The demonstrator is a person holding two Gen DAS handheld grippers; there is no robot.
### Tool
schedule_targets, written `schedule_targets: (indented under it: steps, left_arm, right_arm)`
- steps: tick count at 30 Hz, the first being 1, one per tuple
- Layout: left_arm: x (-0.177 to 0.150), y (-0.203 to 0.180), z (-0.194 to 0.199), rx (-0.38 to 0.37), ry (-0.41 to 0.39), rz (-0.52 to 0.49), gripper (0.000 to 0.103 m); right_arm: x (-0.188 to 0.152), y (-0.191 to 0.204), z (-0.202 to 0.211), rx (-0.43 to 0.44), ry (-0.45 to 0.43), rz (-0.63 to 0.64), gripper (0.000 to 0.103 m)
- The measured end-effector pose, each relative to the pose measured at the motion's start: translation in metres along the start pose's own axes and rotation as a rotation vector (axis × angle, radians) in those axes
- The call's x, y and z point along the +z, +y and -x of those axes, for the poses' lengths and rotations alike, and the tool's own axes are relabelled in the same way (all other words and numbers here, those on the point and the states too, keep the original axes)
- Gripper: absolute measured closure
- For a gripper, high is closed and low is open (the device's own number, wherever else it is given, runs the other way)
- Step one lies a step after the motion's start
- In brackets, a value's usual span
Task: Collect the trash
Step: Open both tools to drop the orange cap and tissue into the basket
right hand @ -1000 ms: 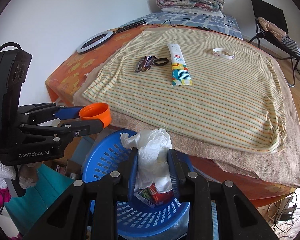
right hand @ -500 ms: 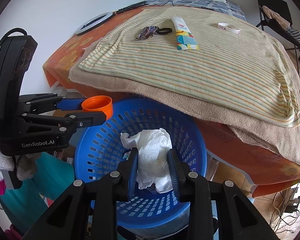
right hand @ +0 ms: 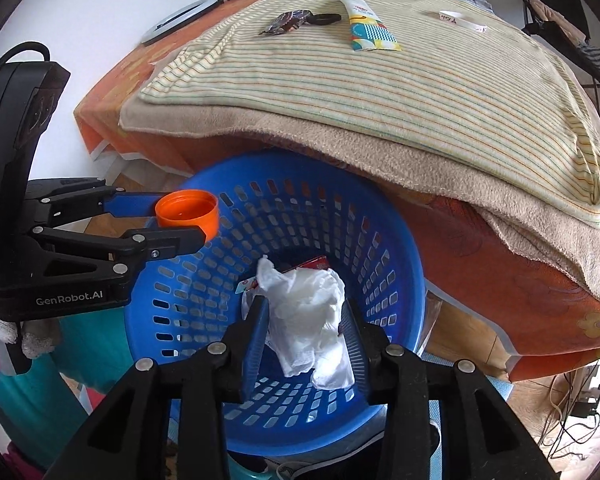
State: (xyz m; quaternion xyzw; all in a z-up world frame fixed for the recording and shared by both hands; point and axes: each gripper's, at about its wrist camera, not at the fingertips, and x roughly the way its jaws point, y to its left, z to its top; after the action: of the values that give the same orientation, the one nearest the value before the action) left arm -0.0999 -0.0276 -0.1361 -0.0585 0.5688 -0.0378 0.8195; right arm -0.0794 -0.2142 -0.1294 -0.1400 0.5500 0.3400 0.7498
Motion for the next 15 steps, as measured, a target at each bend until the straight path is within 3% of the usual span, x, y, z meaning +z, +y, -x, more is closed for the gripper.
schedule_targets:
  steps: [5, 7, 11, 15]
  left_arm:
    - [0.0001, 0.0034, -0.0028, 0.005, 0.014, 0.013, 0.056]
    - [-0.0007, 0.0045, -0.0042, 0.005, 0.018, 0.015, 0.056]
    - [-0.0018, 0.0055, -0.006, 0.008, 0.014, 0.017, 0.046]
    - [-0.0019, 0.0071, -0.007, 0.01, 0.018, 0.025, 0.045]
  right_arm:
    - [-0.0006, -0.0011, -0.0042, -0.018, 0.01, -0.004, 0.041]
    - [-0.0013, -0.0015, -0.0044, -0.022, 0.014, -0.003, 0.04]
    - [-0.0028, -0.0015, -0.0055, -0.033, 0.021, 0.002, 0.032]
    - [-0.0033, -0.0018, -0.0062, -0.045, 0.024, 0.005, 0.024]
